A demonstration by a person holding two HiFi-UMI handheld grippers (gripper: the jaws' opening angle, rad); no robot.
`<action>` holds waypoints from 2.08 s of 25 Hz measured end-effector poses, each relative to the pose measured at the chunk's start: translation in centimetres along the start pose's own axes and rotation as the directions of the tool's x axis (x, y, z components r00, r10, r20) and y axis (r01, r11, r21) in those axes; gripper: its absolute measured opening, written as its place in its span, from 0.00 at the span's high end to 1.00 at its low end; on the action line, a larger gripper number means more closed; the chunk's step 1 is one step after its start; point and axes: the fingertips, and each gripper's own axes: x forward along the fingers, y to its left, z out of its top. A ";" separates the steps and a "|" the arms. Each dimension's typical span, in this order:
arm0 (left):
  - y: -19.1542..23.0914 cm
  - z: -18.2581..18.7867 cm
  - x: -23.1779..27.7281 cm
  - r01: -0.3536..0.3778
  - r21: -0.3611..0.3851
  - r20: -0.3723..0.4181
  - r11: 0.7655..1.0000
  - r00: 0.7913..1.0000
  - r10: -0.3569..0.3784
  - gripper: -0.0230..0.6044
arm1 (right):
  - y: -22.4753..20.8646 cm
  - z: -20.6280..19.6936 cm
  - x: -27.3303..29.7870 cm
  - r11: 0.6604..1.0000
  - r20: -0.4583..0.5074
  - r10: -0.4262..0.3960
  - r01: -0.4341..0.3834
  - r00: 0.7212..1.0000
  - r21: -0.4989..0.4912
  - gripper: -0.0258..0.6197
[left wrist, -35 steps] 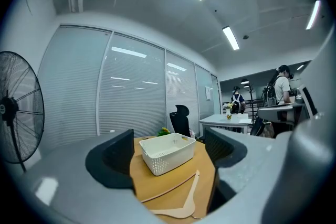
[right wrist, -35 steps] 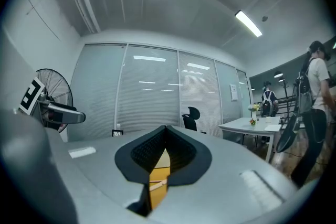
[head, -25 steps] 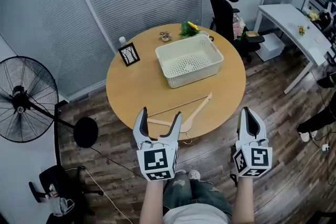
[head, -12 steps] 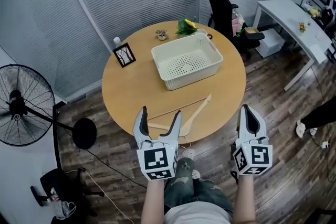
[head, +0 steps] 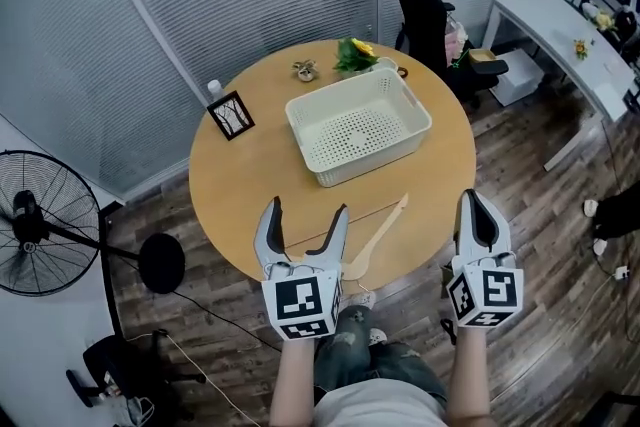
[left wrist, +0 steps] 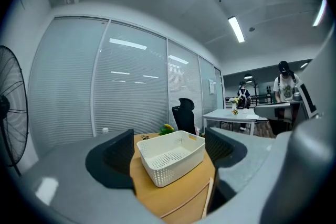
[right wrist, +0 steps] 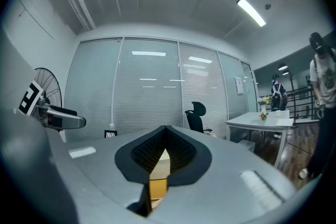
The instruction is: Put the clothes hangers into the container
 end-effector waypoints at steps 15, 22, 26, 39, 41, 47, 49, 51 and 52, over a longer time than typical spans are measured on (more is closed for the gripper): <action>1.3 -1.8 7.8 0.101 -0.015 -0.057 0.995 0.993 -0.102 0.29 | -0.3 -0.7 6.4 0.998 -0.033 -0.063 0.063 0.997 0.001 0.93; 1.6 -3.8 9.4 0.126 -0.023 -0.101 0.992 0.987 -0.127 0.29 | -0.4 -2.2 7.5 0.996 -0.064 -0.092 0.093 0.994 0.007 0.93; 1.4 -4.9 9.8 0.134 -0.028 -0.131 0.991 0.982 -0.137 0.29 | -0.9 -3.0 7.6 0.994 -0.090 -0.103 0.105 0.991 0.009 0.93; -1.0 -9.0 9.6 0.127 -0.039 -0.242 0.991 0.961 -0.133 0.29 | -2.3 -5.8 7.8 0.997 -0.177 -0.069 0.072 0.982 0.010 0.93; -1.6 -9.8 9.5 0.134 -0.038 -0.262 0.990 0.955 -0.139 0.29 | -2.4 -6.3 7.9 0.998 -0.187 -0.062 0.065 0.980 0.012 0.93; -3.1 -12.2 9.1 0.162 -0.045 -0.316 0.986 0.934 -0.168 0.29 | -2.6 -8.2 7.5 0.998 -0.231 -0.052 0.059 0.972 0.024 0.93; -3.4 -13.1 8.8 0.171 -0.044 -0.338 0.984 0.925 -0.176 0.29 | -2.7 -8.9 7.3 0.998 -0.245 -0.051 0.059 0.968 0.026 0.93; -3.6 -13.9 8.6 0.181 -0.038 -0.358 0.983 0.916 -0.183 0.29 | -2.7 -9.5 7.1 0.998 -0.258 -0.049 0.058 0.965 0.029 0.93; -3.8 -14.3 8.5 0.188 -0.038 -0.366 0.982 0.911 -0.188 0.29 | -2.6 -9.8 7.0 0.998 -0.264 -0.046 0.056 0.963 0.031 0.93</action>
